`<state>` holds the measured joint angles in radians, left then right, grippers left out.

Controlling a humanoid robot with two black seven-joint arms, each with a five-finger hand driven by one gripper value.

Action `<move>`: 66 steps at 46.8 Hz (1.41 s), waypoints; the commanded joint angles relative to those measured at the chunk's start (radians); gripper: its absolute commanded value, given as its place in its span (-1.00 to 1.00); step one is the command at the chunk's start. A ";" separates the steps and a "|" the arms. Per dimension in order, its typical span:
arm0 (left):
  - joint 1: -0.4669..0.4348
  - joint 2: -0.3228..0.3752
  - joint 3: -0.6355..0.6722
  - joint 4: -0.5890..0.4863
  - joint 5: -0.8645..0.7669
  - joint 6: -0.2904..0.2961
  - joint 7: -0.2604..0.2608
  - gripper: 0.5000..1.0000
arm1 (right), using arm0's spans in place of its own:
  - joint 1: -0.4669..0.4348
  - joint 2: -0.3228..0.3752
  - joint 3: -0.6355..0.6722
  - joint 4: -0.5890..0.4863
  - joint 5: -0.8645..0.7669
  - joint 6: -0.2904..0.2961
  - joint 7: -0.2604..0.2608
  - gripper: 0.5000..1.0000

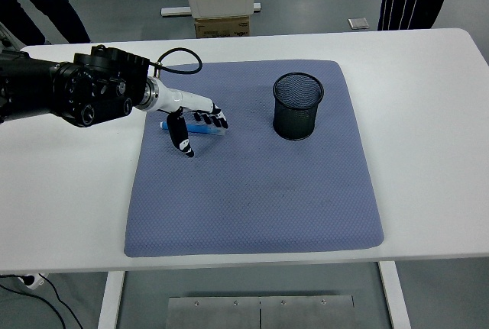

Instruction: Left hand places marker in pen holder

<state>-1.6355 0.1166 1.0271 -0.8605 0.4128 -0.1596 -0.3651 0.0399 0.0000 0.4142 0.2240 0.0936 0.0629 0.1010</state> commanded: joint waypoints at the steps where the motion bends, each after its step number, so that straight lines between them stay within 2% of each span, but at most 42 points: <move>1: 0.000 0.000 0.001 0.000 0.000 0.000 0.000 0.36 | 0.000 0.000 0.000 0.000 0.000 0.000 0.000 1.00; 10: 0.000 0.000 -0.001 0.000 0.030 0.002 0.000 0.30 | 0.000 0.000 0.000 0.000 0.000 0.000 0.000 1.00; 21: 0.000 -0.003 -0.001 0.000 0.041 0.003 0.000 0.04 | 0.000 0.000 0.000 0.000 0.000 0.000 0.000 1.00; 26: 0.000 -0.006 -0.001 0.000 0.043 0.005 0.000 0.03 | 0.000 0.000 0.000 0.000 0.000 0.000 -0.001 1.00; 33: 0.002 -0.006 -0.001 0.000 0.052 0.005 0.000 -0.09 | 0.000 0.000 0.000 0.000 0.000 0.000 0.000 1.00; 52: 0.009 -0.002 0.001 0.012 0.093 0.009 0.000 -0.17 | 0.000 0.000 0.000 0.000 0.000 0.000 0.000 1.00; 63: 0.016 -0.006 0.001 0.014 0.096 0.012 0.002 -0.32 | 0.000 0.000 0.000 0.000 0.000 0.000 0.000 1.00; 66: 0.016 -0.006 0.001 0.014 0.096 0.031 0.003 -0.39 | 0.000 0.000 0.000 0.000 0.000 0.000 0.000 1.00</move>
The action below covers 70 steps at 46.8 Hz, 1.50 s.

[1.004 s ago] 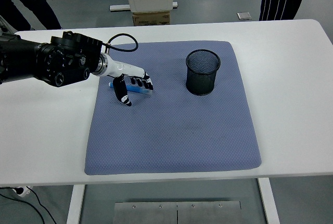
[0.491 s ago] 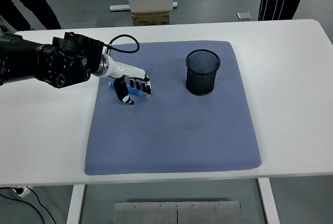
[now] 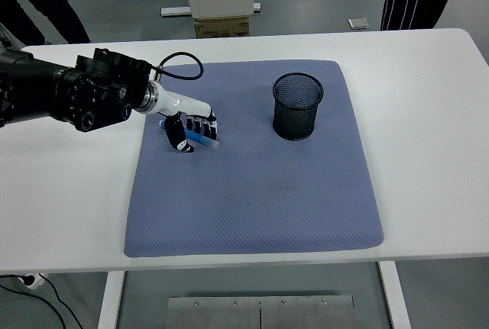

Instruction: Left hand places marker in pen holder

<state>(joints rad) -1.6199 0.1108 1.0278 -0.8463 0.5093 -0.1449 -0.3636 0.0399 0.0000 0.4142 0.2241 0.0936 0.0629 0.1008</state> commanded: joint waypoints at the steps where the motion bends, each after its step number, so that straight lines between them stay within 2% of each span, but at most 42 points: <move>1: 0.000 0.000 0.000 0.000 0.000 0.021 0.002 -0.43 | 0.000 0.000 0.000 0.000 0.000 0.000 0.000 1.00; 29: 0.012 0.001 0.000 0.001 0.002 0.025 0.002 -0.57 | 0.000 0.000 0.000 0.000 0.000 0.000 0.000 1.00; 41: 0.014 0.000 0.000 0.004 0.001 0.025 0.003 -0.80 | 0.000 0.000 0.000 0.000 0.000 0.000 0.000 1.00; 45: 0.014 0.000 0.000 0.004 0.002 0.025 0.003 -0.80 | 0.000 0.000 0.000 0.000 0.000 0.000 0.000 1.00; 57: 0.014 0.001 0.000 0.006 0.001 0.024 0.003 -0.99 | 0.000 0.000 0.000 0.000 -0.002 0.000 -0.001 1.00; 70: 0.014 0.001 0.000 0.012 0.000 0.021 0.003 -1.00 | 0.000 0.000 0.000 0.000 0.000 0.000 0.000 1.00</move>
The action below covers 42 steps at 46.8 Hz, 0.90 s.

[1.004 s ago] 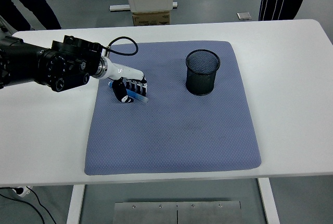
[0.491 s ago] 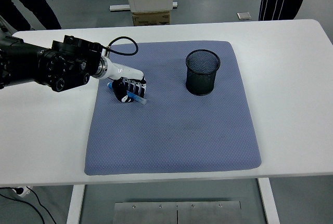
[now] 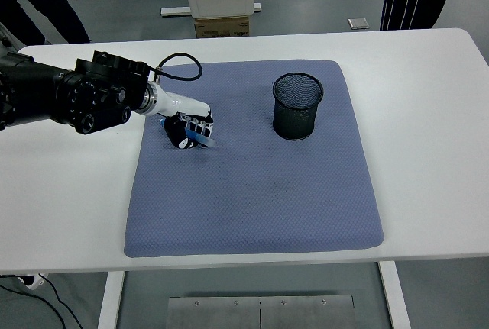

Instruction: Left hand places marker in pen holder

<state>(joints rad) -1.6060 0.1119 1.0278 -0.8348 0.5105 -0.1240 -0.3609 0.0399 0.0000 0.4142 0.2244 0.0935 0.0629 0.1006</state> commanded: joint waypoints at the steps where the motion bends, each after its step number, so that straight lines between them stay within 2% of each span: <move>1: 0.000 0.000 0.000 0.000 -0.001 0.000 0.000 -1.00 | 0.000 0.000 0.000 0.000 0.000 0.000 0.001 1.00; 9: 0.000 0.000 0.000 0.000 0.000 0.001 0.000 -1.00 | 0.000 0.000 0.000 0.000 0.000 0.000 -0.001 1.00; 13: 0.000 0.000 -0.002 0.000 -0.001 0.001 0.000 -0.91 | 0.000 0.000 0.000 0.000 0.000 0.000 0.001 1.00; 25: 0.000 0.003 0.000 0.000 -0.001 0.001 -0.001 -0.80 | 0.000 0.000 0.000 0.000 0.000 0.000 0.001 1.00; 27: 0.000 0.002 -0.002 0.000 -0.001 0.001 -0.001 -0.72 | 0.000 0.000 0.000 0.000 0.000 0.000 -0.001 1.00; 42: 0.000 0.000 -0.002 0.000 -0.001 0.001 -0.001 -0.75 | 0.000 0.000 0.000 0.000 0.000 0.000 0.001 1.00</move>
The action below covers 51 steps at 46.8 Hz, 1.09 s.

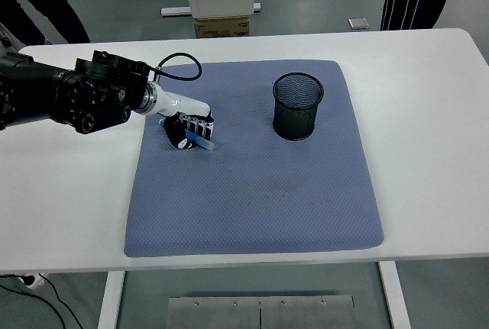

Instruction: Left hand places marker in pen holder

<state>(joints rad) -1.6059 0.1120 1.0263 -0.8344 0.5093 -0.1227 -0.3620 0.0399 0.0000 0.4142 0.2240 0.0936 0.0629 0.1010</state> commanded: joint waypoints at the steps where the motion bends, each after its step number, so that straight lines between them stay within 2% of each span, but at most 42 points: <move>1: 0.000 0.000 0.000 0.000 0.000 0.000 0.000 -0.75 | 0.000 0.000 0.000 0.000 0.000 0.000 -0.001 1.00; 10: 0.000 0.000 0.000 0.000 0.000 0.000 0.000 -0.78 | 0.000 0.000 0.000 0.000 0.000 0.000 0.000 1.00; 15: 0.000 0.000 0.000 0.000 0.000 -0.002 0.000 -0.71 | 0.000 0.000 0.000 0.000 0.000 0.000 0.000 1.00; 40: 0.000 0.000 0.000 0.000 0.000 -0.002 0.000 -0.65 | 0.000 0.000 0.000 0.000 0.000 0.000 0.000 1.00; 51: 0.000 0.000 0.000 0.000 0.000 -0.003 0.000 -0.79 | 0.000 0.000 0.000 0.000 0.000 0.000 0.000 1.00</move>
<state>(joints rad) -1.6061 0.1120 1.0262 -0.8344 0.5092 -0.1259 -0.3620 0.0399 0.0000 0.4142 0.2241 0.0934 0.0629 0.1007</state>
